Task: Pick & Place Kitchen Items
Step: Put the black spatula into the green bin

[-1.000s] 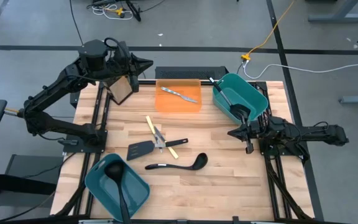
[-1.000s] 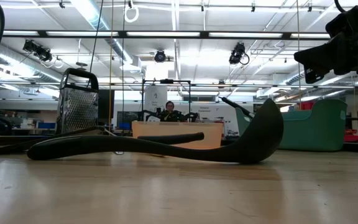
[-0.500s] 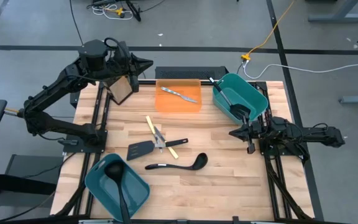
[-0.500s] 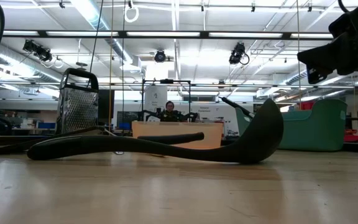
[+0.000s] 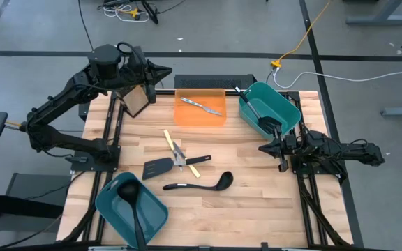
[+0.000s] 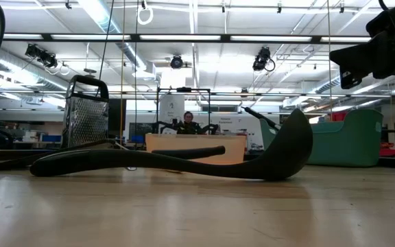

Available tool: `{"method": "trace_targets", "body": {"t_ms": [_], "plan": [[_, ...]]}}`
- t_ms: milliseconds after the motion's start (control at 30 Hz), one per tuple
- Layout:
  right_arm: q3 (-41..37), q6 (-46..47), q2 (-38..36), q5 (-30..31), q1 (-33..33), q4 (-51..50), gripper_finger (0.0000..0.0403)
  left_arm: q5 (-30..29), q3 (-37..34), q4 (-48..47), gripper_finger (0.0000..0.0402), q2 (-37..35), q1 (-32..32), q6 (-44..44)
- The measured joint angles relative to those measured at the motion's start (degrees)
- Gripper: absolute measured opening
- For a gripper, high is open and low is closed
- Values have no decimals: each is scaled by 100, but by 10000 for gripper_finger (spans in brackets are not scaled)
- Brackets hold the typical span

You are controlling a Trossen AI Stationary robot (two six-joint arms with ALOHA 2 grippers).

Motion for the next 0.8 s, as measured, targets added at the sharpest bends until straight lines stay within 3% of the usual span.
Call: {"method": "trace_targets", "body": {"t_ms": [800], "plan": [[0, 19, 2, 0, -1, -1, 26, 0, 0, -2, 22, 0, -2, 1]]}}
